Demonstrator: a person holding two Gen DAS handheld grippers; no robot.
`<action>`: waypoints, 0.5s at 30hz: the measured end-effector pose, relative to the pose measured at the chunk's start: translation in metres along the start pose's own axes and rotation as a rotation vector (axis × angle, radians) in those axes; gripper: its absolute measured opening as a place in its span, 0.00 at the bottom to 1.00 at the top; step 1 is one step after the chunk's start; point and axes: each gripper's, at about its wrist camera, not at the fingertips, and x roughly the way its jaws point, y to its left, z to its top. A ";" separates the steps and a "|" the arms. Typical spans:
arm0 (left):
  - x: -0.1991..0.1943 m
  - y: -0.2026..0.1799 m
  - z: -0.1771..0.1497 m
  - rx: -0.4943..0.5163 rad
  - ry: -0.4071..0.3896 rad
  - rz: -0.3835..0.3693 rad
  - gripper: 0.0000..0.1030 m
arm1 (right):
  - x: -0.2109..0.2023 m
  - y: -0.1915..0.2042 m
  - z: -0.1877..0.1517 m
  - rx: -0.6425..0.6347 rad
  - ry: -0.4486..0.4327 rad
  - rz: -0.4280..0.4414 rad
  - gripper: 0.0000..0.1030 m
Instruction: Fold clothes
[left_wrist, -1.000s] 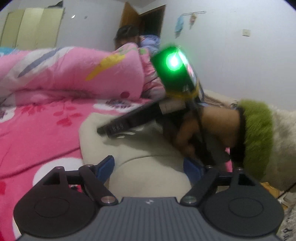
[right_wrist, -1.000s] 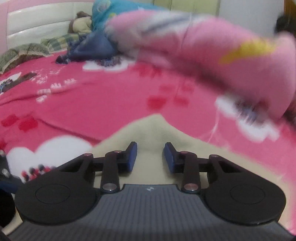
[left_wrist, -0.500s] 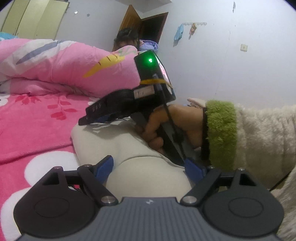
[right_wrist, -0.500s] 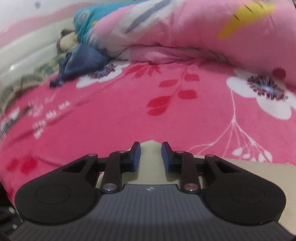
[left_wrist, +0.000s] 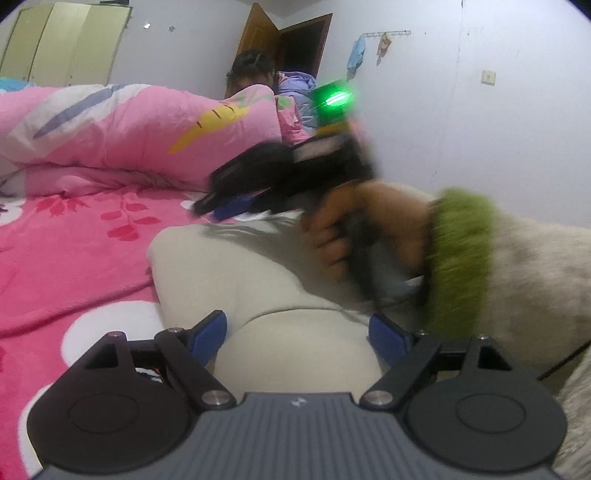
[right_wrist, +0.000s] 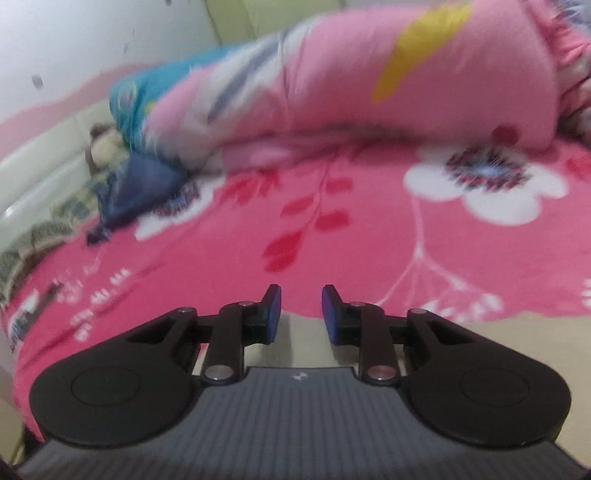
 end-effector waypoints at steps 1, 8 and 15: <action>0.000 -0.001 0.001 -0.002 0.003 0.006 0.83 | -0.011 0.000 -0.001 -0.006 -0.005 -0.004 0.23; 0.005 -0.006 0.009 0.017 0.046 0.029 0.83 | -0.007 -0.011 -0.048 -0.126 0.030 -0.109 0.22; -0.010 -0.005 0.039 -0.031 0.035 0.023 0.81 | -0.068 -0.004 -0.033 -0.123 -0.063 -0.144 0.23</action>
